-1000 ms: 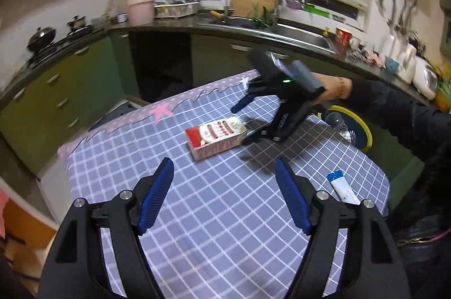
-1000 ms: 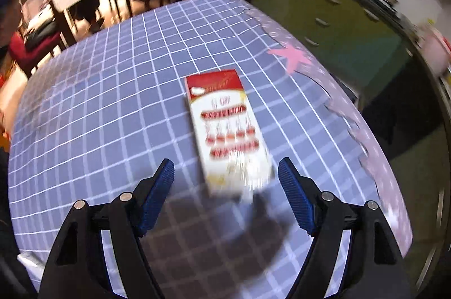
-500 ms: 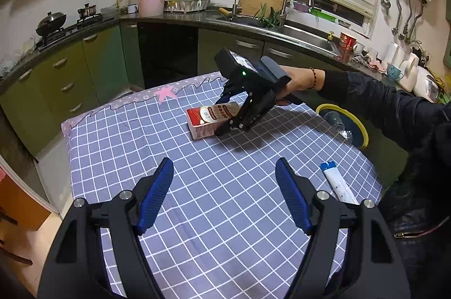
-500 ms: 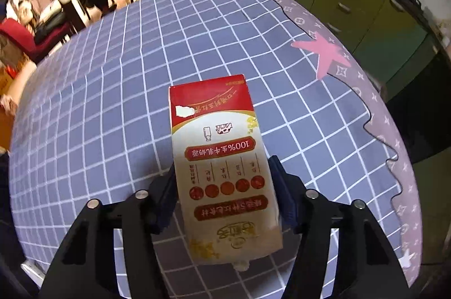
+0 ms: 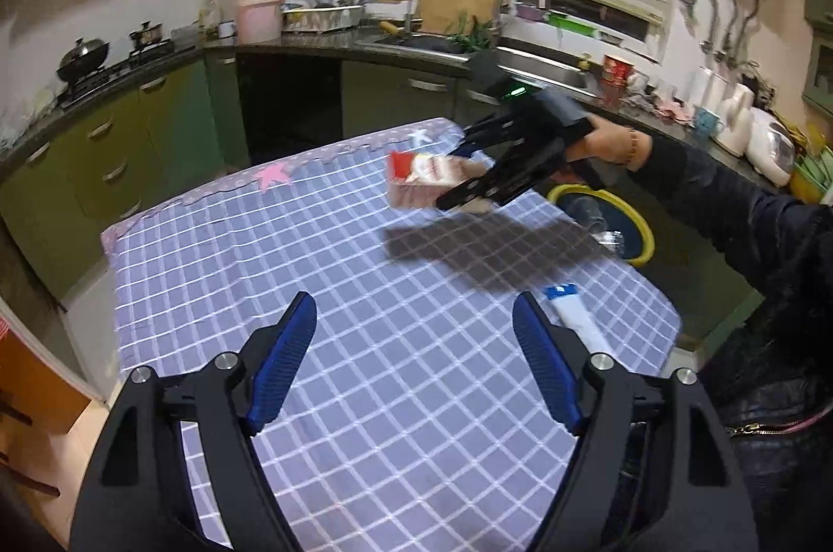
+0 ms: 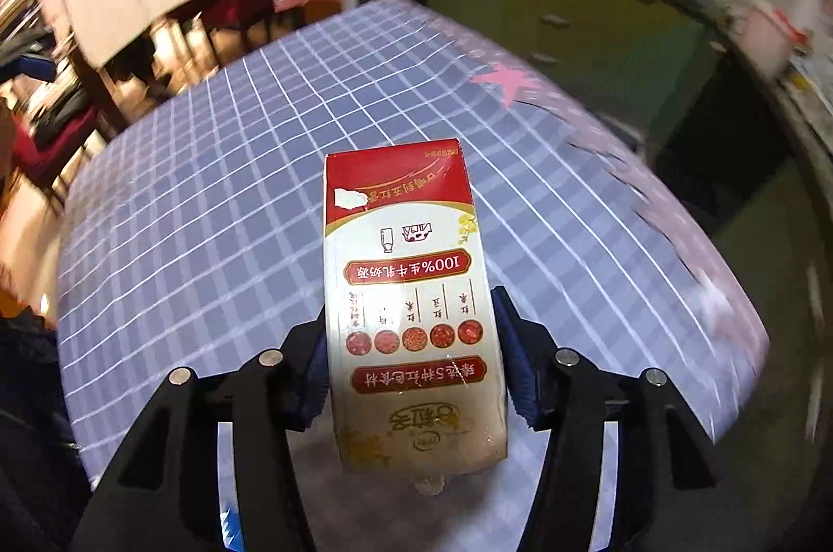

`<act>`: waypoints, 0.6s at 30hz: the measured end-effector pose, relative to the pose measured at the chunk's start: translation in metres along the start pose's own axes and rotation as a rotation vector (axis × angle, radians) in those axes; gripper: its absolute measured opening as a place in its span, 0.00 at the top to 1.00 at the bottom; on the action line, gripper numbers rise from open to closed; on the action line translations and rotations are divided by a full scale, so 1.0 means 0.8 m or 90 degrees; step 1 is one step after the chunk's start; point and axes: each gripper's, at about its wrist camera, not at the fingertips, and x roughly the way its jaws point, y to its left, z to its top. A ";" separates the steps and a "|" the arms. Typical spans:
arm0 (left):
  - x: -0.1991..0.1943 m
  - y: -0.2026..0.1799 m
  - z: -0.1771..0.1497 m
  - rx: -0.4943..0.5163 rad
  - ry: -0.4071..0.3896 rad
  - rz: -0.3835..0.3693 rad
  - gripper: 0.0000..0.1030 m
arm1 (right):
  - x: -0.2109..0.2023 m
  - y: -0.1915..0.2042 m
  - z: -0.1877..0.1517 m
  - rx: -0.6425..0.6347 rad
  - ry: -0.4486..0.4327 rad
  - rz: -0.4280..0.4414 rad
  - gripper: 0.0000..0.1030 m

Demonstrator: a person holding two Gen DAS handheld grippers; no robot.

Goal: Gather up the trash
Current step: 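Carry the milk carton over the bin and open the right gripper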

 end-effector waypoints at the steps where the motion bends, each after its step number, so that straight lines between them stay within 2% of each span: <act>1: 0.000 -0.010 -0.003 0.008 -0.001 -0.007 0.28 | -0.016 0.002 -0.013 0.012 -0.004 -0.010 0.46; 6: 0.003 -0.058 -0.012 0.053 -0.004 -0.029 0.28 | -0.109 -0.005 -0.142 0.134 0.006 -0.127 0.46; 10: 0.012 -0.087 -0.014 0.063 -0.003 -0.061 0.28 | -0.143 -0.014 -0.256 0.239 0.046 -0.191 0.46; 12: 0.021 -0.101 -0.012 0.067 0.006 -0.072 0.28 | -0.146 -0.020 -0.297 0.275 0.059 -0.214 0.46; 13: 0.025 -0.105 -0.011 0.068 0.011 -0.075 0.28 | -0.153 -0.027 -0.316 0.293 0.062 -0.221 0.46; 18: 0.049 -0.134 -0.011 0.074 0.050 -0.078 0.28 | -0.135 -0.039 -0.358 0.328 0.061 -0.220 0.46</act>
